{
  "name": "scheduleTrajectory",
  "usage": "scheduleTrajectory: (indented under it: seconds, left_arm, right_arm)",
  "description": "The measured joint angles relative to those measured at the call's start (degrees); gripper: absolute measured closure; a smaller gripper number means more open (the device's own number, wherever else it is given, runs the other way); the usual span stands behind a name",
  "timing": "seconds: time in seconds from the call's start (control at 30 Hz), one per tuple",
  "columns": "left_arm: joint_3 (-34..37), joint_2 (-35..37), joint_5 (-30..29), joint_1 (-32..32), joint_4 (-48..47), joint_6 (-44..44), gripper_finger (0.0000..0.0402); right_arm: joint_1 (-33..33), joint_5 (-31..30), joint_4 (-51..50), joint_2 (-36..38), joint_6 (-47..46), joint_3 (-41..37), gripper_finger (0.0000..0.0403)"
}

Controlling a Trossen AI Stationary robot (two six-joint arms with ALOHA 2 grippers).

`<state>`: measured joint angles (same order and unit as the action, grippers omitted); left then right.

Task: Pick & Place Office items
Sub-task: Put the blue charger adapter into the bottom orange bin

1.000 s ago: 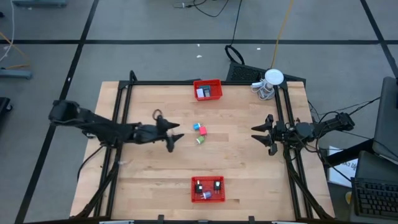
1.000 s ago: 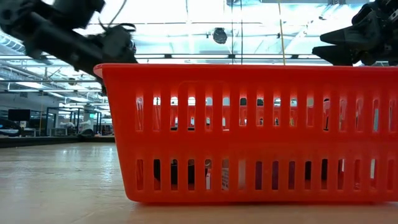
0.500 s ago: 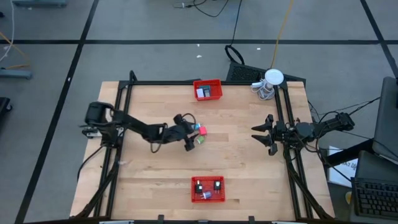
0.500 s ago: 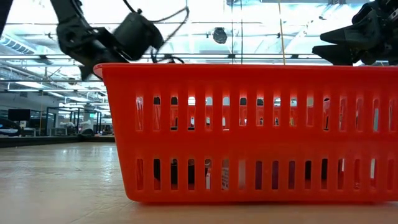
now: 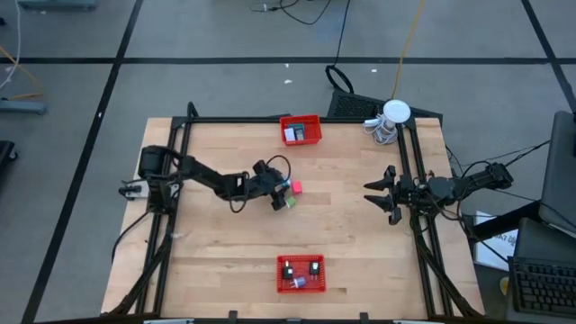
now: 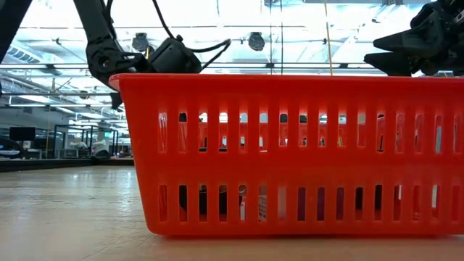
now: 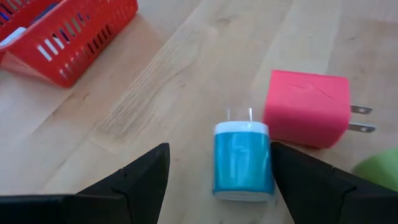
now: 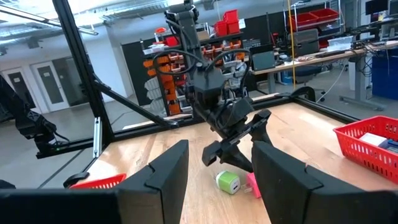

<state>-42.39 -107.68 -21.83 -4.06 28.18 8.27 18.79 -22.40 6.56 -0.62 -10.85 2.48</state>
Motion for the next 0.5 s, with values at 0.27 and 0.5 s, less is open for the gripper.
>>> scheduleTrajectory:
  seconds: [0.27,0.5]
  left_arm:
    - [0.0,0.0,5.8,-1.5,-0.1,0.9,0.0129]
    - [0.0,0.0,5.9,-1.9,-0.1,1.0,0.0129]
  right_arm:
    - [0.0,0.0,0.1,0.0,0.0,0.0,0.0238]
    - [0.0,0.0,0.1,0.0,0.0,0.0,0.0238]
